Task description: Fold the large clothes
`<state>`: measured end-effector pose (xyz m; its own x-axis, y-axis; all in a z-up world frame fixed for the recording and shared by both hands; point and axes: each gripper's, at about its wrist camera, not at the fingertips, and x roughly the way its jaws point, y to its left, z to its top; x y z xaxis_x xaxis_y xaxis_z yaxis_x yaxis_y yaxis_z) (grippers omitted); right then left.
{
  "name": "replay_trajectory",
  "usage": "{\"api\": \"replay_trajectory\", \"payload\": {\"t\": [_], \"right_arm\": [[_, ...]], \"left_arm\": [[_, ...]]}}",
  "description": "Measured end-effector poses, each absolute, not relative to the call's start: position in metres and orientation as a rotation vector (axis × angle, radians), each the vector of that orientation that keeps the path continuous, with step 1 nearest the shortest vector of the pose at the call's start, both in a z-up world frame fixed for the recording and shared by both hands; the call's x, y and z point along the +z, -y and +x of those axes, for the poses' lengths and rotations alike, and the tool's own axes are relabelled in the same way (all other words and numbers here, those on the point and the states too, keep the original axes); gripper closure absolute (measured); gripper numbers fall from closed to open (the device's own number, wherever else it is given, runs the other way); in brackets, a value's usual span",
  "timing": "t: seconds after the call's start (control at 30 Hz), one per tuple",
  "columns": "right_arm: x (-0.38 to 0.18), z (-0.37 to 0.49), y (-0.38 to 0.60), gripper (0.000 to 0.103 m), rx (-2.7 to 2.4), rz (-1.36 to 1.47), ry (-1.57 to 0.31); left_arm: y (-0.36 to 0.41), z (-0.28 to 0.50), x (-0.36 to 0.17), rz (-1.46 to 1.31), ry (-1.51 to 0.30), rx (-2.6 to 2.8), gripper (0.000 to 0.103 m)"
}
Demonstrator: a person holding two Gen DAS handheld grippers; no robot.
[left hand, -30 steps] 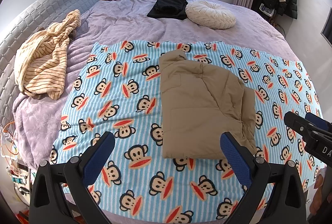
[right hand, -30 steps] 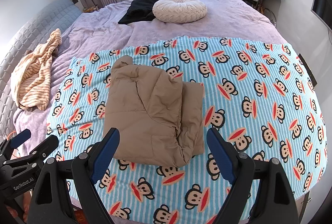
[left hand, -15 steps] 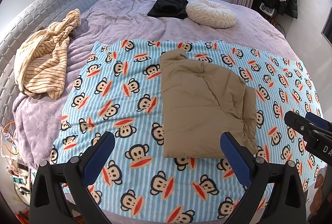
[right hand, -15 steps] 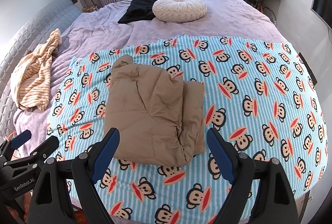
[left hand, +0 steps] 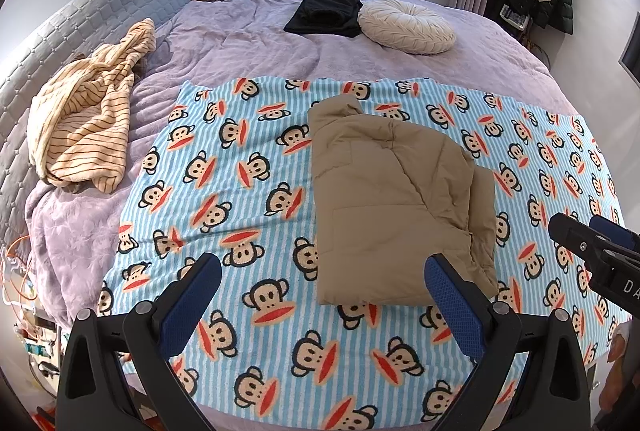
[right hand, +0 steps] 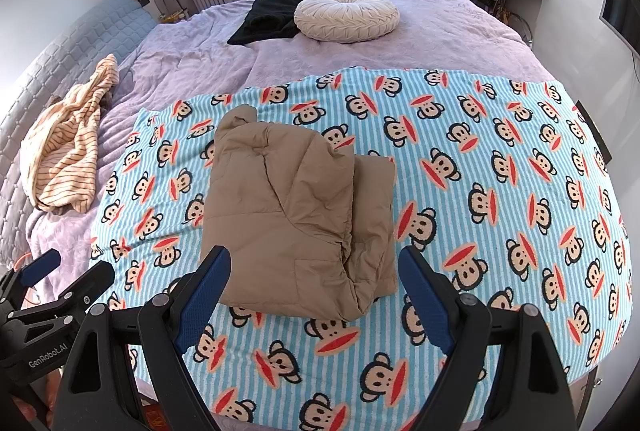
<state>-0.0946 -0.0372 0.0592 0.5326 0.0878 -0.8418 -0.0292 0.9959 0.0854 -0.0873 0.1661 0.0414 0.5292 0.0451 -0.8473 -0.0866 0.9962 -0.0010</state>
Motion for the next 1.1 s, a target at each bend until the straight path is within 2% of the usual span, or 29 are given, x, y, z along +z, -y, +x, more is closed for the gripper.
{"api": "replay_trajectory", "payload": {"t": [1.1], "right_arm": [[0.0597,-0.0901,0.0376,0.015,0.072,0.063,-1.016]], "left_arm": [[-0.1664,-0.0859,0.0408,-0.046,-1.012,0.079,0.001]]}}
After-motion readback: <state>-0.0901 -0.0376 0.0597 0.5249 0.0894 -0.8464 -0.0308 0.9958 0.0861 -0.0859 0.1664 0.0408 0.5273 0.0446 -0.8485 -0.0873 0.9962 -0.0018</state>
